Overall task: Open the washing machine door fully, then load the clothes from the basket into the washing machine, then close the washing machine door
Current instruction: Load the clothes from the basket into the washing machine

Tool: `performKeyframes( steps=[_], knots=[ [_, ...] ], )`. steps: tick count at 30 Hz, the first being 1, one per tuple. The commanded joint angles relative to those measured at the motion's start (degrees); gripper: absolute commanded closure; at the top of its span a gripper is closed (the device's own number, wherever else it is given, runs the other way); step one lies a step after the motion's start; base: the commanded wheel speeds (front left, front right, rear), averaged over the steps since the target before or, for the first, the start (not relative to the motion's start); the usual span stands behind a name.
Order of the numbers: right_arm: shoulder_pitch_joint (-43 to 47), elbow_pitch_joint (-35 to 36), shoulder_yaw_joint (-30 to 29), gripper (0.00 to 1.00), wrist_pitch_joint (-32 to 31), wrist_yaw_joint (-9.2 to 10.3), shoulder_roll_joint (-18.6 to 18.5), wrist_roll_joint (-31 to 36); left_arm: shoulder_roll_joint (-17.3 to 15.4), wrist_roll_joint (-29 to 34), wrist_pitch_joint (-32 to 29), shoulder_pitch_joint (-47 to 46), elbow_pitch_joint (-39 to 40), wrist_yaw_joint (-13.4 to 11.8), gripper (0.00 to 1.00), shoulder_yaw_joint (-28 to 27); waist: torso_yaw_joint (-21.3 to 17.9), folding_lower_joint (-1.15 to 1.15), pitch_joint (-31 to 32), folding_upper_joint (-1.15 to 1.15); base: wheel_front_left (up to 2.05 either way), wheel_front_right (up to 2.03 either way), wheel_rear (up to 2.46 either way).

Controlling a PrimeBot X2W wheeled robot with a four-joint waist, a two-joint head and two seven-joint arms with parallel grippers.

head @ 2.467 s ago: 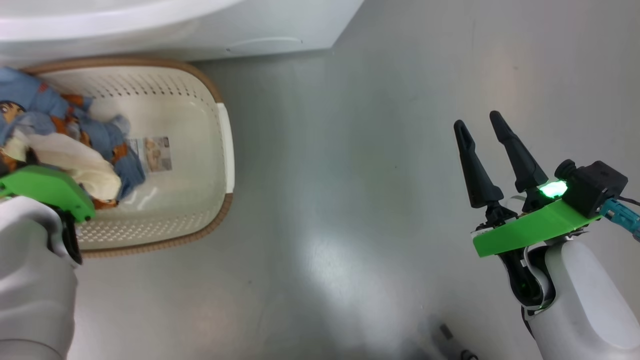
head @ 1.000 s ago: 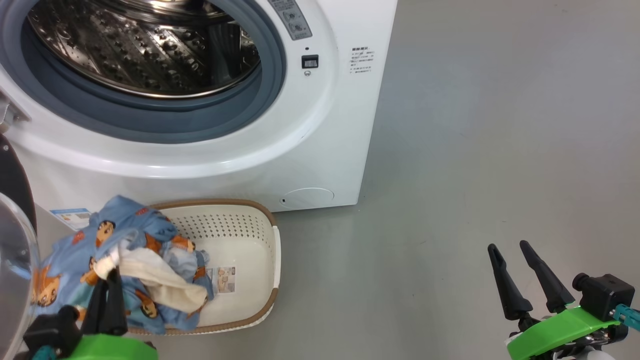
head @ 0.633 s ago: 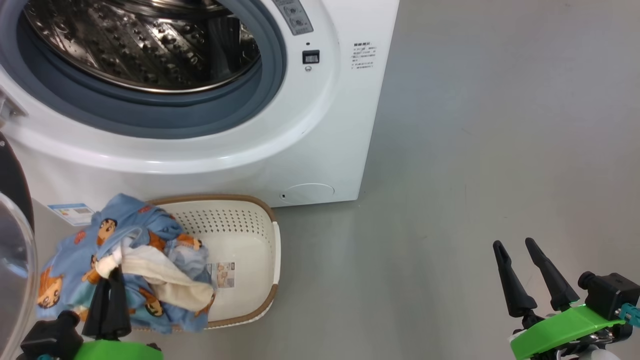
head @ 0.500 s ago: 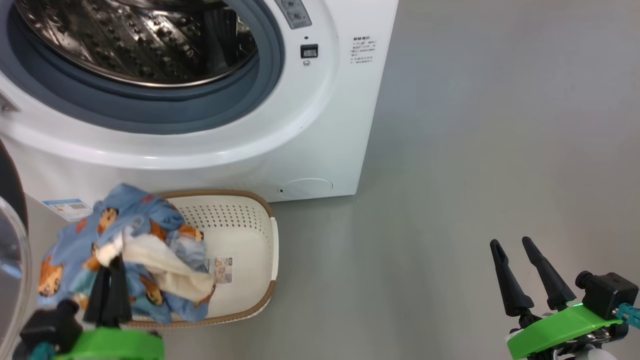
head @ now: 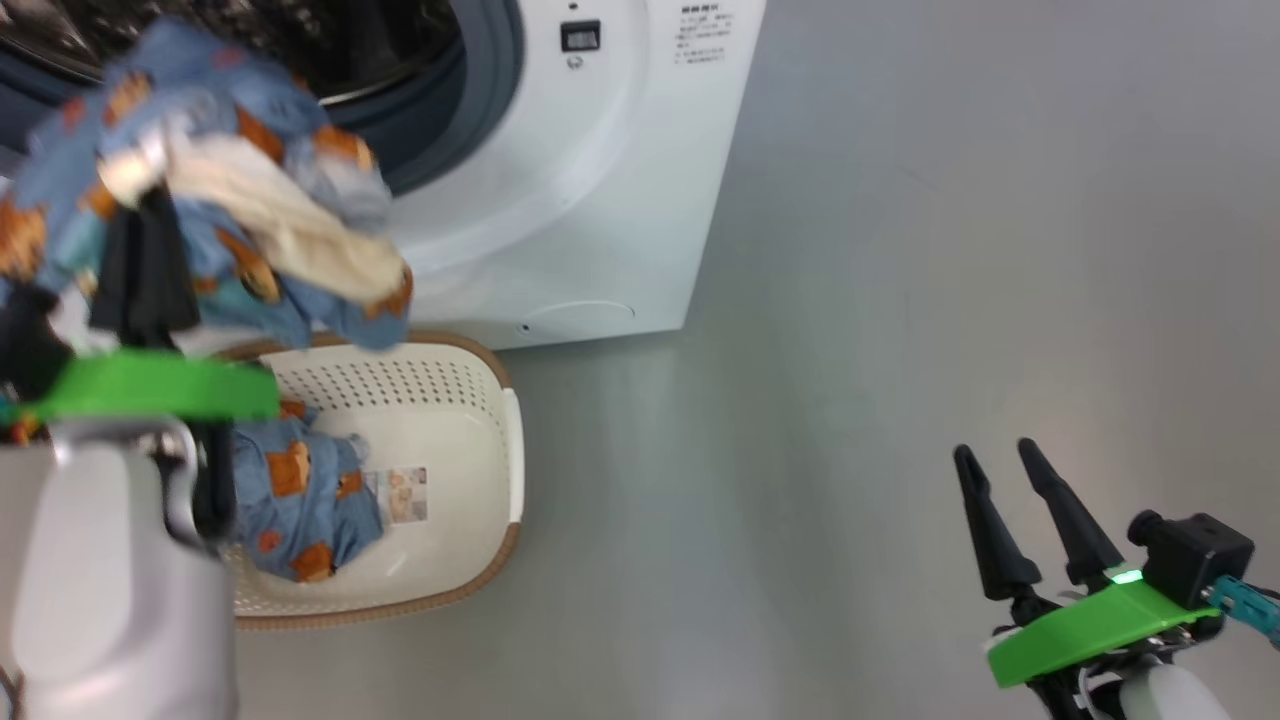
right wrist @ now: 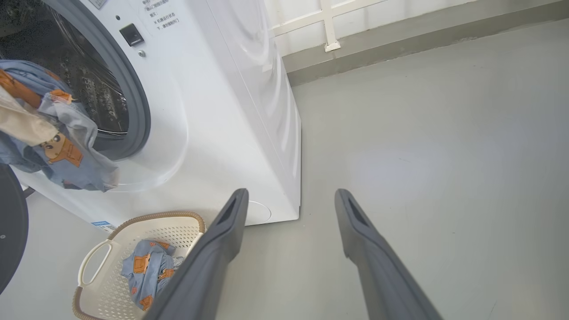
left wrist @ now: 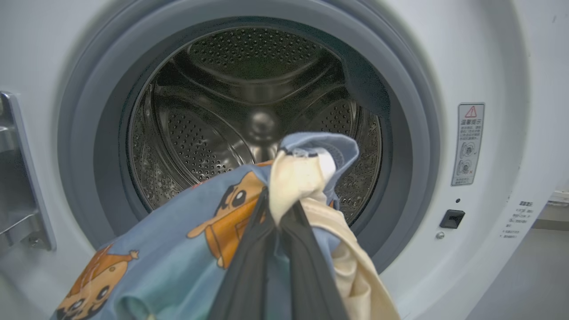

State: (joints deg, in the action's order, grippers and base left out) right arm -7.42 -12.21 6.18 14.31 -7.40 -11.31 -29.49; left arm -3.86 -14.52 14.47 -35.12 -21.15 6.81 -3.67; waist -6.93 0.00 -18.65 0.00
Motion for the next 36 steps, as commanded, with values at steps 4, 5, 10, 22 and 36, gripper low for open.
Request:
performKeyframes(
  steps=[4,5,10,22,36],
  knots=[
    [-1.6,1.5,1.9,0.00,0.7,-0.09,0.3,-0.2,-3.7,-1.9,0.5,-8.8,-6.5,0.4,1.00,-1.8,-2.5,0.00,-3.6,0.00,0.00,0.00,0.00],
    [-1.9,1.5,2.0,0.00,0.7,-0.09,0.5,-0.2,-4.2,-2.1,0.5,-10.7,-8.8,0.4,1.00,-1.9,-2.9,0.00,-4.2,0.00,0.00,0.00,0.00],
    [-3.5,1.5,3.0,0.00,0.7,-0.09,1.2,-0.3,-7.0,-1.1,0.5,-18.7,-19.0,0.5,1.00,-1.8,-4.8,0.00,-6.4,0.00,0.00,0.00,0.00],
    [-6.2,1.6,4.8,0.00,0.7,-0.09,2.6,-0.5,-11.2,2.6,0.5,-34.1,-30.6,0.6,1.00,0.2,-8.2,0.00,-10.0,0.00,0.00,0.00,0.00],
    [-7.8,1.8,5.7,0.00,0.7,-0.09,3.6,-0.8,-13.0,7.0,0.5,-36.0,-21.3,-0.5,0.00,-3.7,-9.8,0.00,-12.8,0.00,0.00,0.00,0.00]
  ],
)
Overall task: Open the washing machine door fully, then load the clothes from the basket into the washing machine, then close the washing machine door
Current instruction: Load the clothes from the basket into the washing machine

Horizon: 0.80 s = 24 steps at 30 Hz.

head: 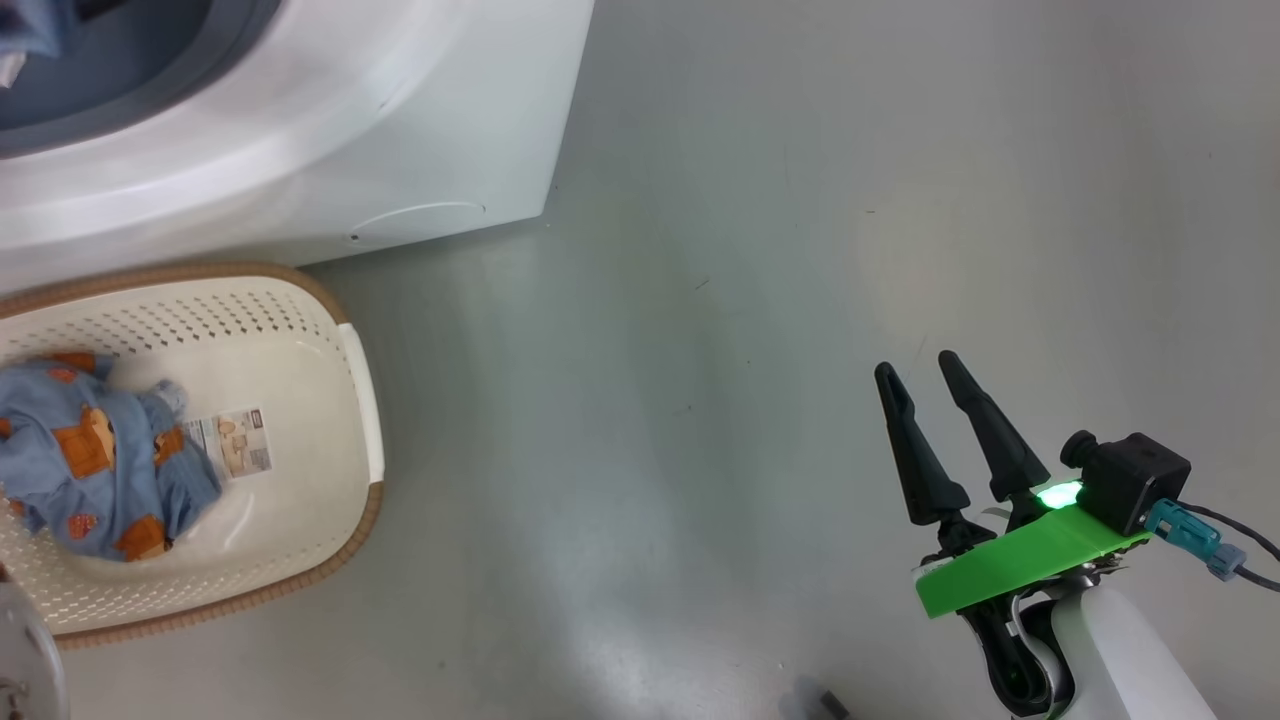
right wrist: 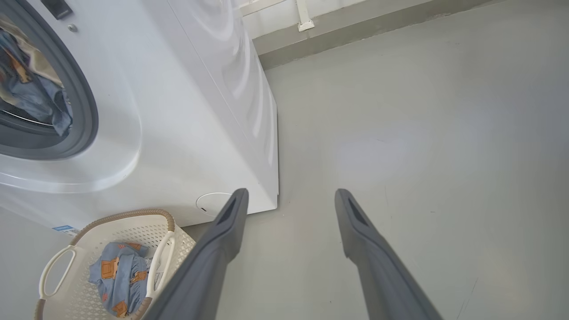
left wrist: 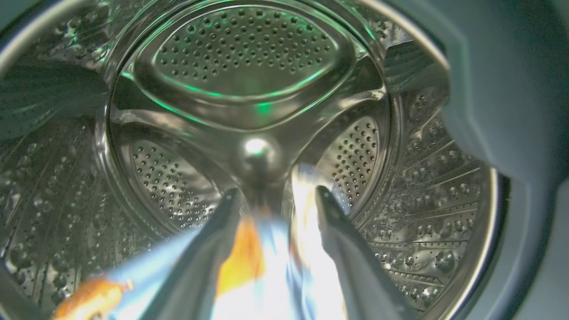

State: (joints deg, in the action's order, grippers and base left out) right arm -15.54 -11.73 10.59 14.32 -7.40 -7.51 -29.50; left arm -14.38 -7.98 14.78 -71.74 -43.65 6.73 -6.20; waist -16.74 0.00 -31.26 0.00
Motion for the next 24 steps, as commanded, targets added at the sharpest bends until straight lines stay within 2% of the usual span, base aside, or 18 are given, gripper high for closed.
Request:
performKeyframes(
  steps=[1,15,24],
  knots=[
    [0.3,1.3,1.2,0.00,0.7,-0.09,-0.2,-0.8,-2.4,0.6,0.2,0.8,1.0,-0.5,0.00,-1.4,0.1,0.00,-0.2,0.00,0.00,0.00,0.00],
    [-0.3,1.1,1.4,0.00,0.7,-0.09,-0.5,-0.7,-0.9,1.2,0.2,2.4,-3.0,0.1,0.00,-2.3,0.8,0.00,0.0,0.00,0.00,0.00,0.00],
    [0.3,1.2,0.5,0.00,0.7,-0.09,-1.5,-0.5,1.5,1.3,0.2,9.3,-2.9,0.4,0.00,-2.9,2.5,0.00,1.4,0.00,0.00,0.00,0.00]
  ],
)
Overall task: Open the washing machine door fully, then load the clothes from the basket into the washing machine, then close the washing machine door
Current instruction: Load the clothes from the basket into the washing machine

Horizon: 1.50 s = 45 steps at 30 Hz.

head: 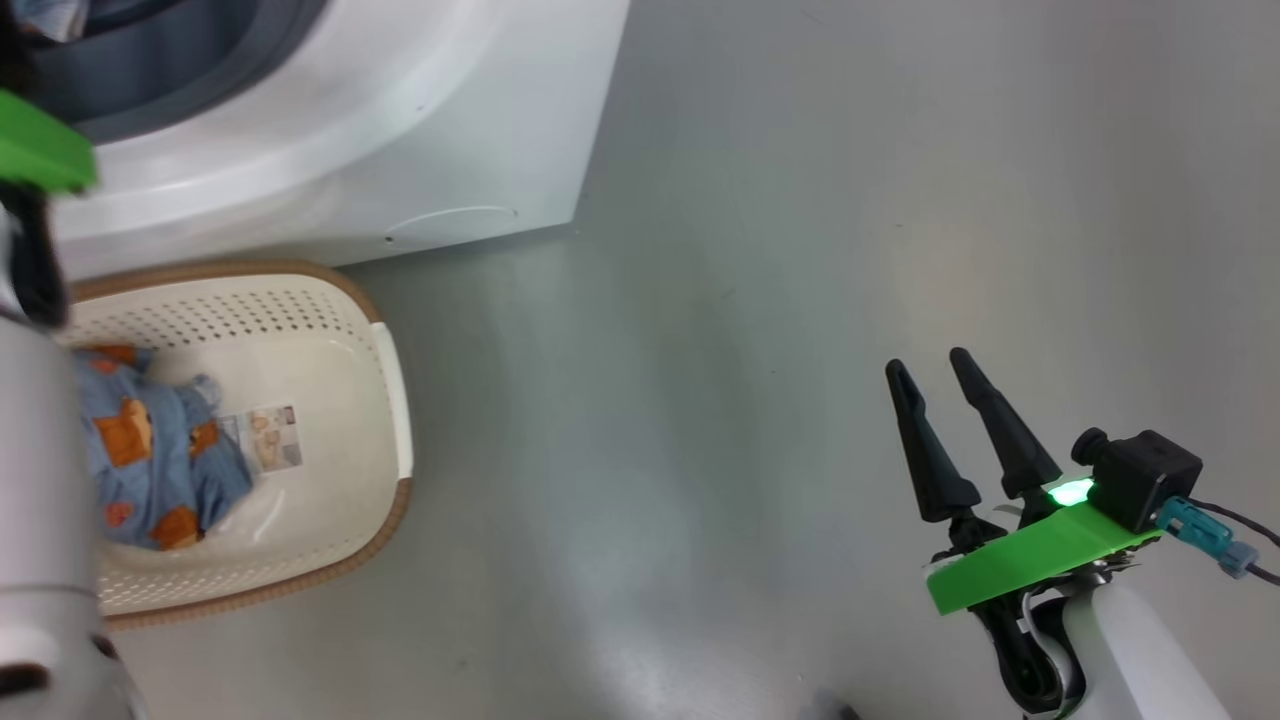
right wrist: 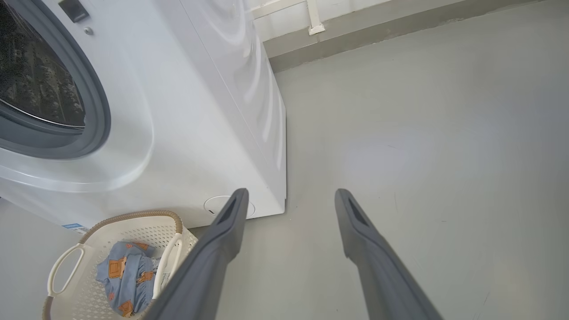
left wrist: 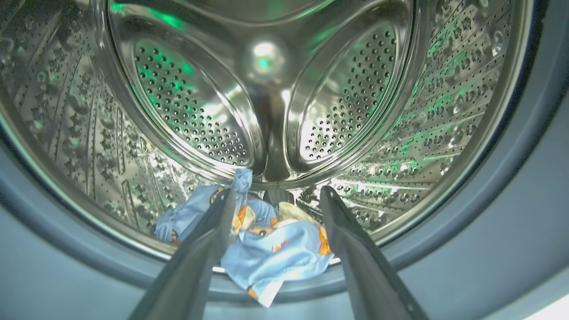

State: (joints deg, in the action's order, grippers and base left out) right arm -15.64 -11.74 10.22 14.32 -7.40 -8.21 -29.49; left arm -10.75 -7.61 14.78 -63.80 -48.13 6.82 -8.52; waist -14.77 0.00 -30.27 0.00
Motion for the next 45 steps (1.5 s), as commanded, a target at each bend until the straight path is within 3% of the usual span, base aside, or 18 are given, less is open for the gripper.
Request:
performKeyframes(
  steps=[1,21,45],
  knots=[
    [0.4,1.3,0.8,0.00,0.7,-0.09,-0.9,-0.4,-1.7,0.9,0.2,2.4,1.9,0.3,0.00,-0.7,0.8,0.00,0.6,0.00,0.00,0.00,0.00],
    [4.7,1.0,-1.4,0.00,0.7,-0.09,-4.2,0.1,5.7,2.4,0.2,25.9,15.8,0.6,0.00,-1.8,7.5,0.00,8.1,0.00,0.00,0.00,0.00],
    [16.1,-0.1,-1.2,0.00,0.7,-0.09,-8.8,-1.1,7.5,-0.5,0.2,56.3,30.1,0.7,0.00,-1.0,10.8,0.00,24.0,0.00,0.00,0.00,0.00]
  ],
)
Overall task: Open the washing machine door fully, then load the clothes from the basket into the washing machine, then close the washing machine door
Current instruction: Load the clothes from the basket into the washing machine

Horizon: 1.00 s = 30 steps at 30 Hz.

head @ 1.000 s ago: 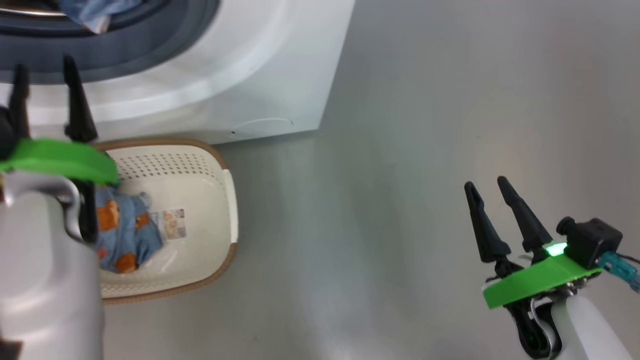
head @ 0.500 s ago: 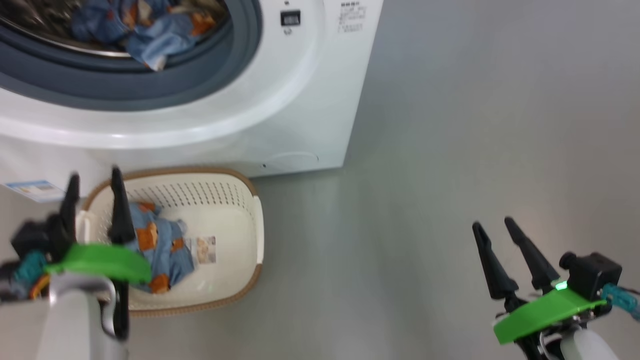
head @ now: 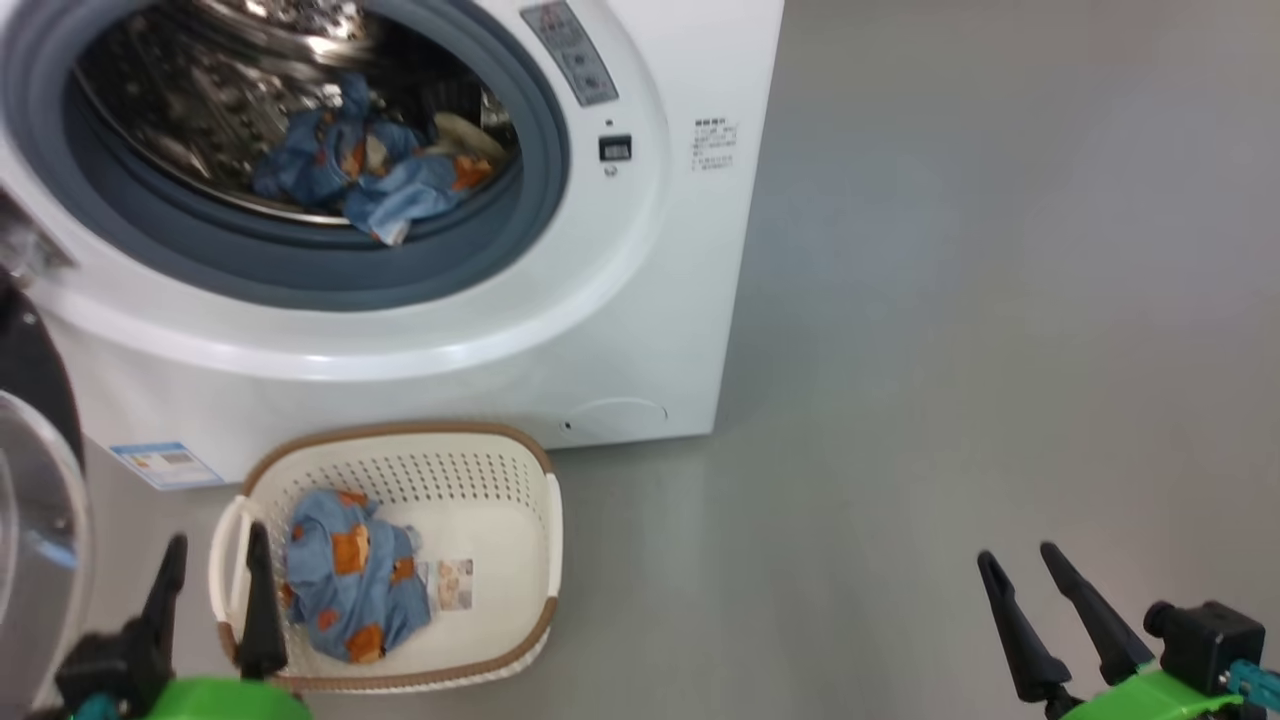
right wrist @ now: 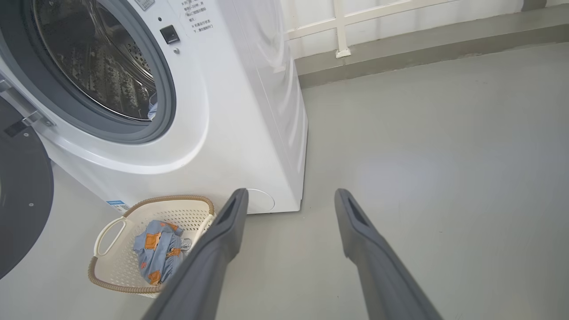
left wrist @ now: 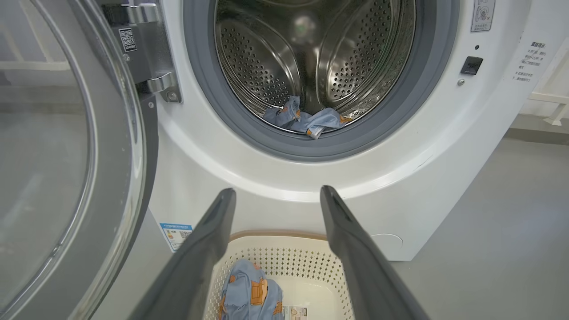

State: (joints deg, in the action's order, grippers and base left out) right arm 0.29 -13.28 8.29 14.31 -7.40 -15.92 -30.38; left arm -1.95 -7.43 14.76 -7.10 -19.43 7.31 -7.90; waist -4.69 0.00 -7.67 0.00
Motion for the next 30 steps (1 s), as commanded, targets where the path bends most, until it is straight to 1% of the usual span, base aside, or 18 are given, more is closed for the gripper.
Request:
performKeyframes(
  steps=[1,6,12,22,30],
  knots=[
    [0.6,1.5,0.7,0.00,0.7,-0.09,-1.2,-0.2,-1.3,-0.7,0.2,0.5,2.0,0.2,0.00,-1.8,0.8,0.00,1.7,0.00,0.00,0.00,0.00],
    [2.3,1.9,0.4,0.00,0.7,-0.09,-1.6,-0.4,-1.3,-0.8,0.2,5.2,5.4,0.2,0.00,-2.2,1.0,0.00,3.0,0.00,0.00,0.00,0.00],
    [3.4,2.4,-0.2,0.00,0.7,-0.09,-1.6,-0.3,-1.1,-1.6,0.2,8.7,8.9,0.2,0.00,-2.8,1.2,0.00,2.8,0.00,0.00,0.00,0.00],
    [2.8,2.6,-0.3,0.00,0.7,-0.09,-1.3,-0.1,-1.0,-1.7,0.2,8.7,9.3,0.2,0.00,-2.6,1.1,0.00,2.0,0.00,0.00,0.00,0.00],
    [0.6,2.9,-0.3,0.00,0.7,-0.09,-0.3,0.2,-0.9,-1.6,0.2,5.8,6.3,-0.2,0.00,-1.4,1.0,0.00,-1.6,0.00,0.00,0.00,0.00]
  ],
)
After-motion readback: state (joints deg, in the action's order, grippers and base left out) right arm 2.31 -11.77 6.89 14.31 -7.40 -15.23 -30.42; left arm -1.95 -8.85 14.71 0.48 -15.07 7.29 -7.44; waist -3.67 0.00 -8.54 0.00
